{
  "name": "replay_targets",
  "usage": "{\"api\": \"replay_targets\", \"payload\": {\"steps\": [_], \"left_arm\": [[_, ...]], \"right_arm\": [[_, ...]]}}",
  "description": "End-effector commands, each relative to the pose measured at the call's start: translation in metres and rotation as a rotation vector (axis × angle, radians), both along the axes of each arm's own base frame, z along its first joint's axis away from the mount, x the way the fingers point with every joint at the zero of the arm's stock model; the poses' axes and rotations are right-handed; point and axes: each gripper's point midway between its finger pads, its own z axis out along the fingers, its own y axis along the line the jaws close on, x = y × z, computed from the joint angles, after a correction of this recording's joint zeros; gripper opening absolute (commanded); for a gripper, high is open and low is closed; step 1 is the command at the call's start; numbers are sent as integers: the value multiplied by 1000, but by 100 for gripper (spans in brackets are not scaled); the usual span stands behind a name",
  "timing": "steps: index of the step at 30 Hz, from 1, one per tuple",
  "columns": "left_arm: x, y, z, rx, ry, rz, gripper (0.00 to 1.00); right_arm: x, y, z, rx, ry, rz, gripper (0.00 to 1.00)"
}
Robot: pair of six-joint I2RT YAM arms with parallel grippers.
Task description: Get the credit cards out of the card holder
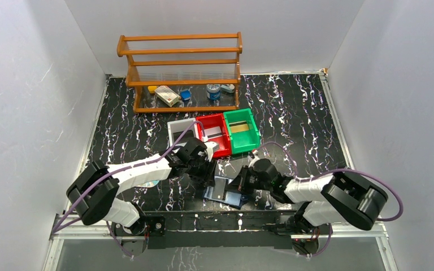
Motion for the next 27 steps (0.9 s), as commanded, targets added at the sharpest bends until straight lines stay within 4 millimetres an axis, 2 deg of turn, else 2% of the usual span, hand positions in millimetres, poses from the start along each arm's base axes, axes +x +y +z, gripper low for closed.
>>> {"api": "replay_targets", "payload": {"steps": [1,3,4,8,13,23,27], "left_arm": [[5,-4,20,-32,-55,-15,40],[4,-5,20,-38,-47,-20,40],[2,-5,20,-37,-42,-21,40],[2,4,12,12,-33,-1,40],[5,16,-2,122,-22,-14,38],[0,22,-12,148,0,-8,33],[-2,26,-17,171,11,-7,31]], "right_arm": [[3,21,16,-10,-85,156,9],[6,24,16,-26,-103,185,9],[13,34,29,-2,-131,206,10],[16,40,25,-26,-119,252,12],[17,42,19,-15,-87,235,14],[21,36,12,-27,-60,168,14],[20,36,13,0,-46,152,17]]}}
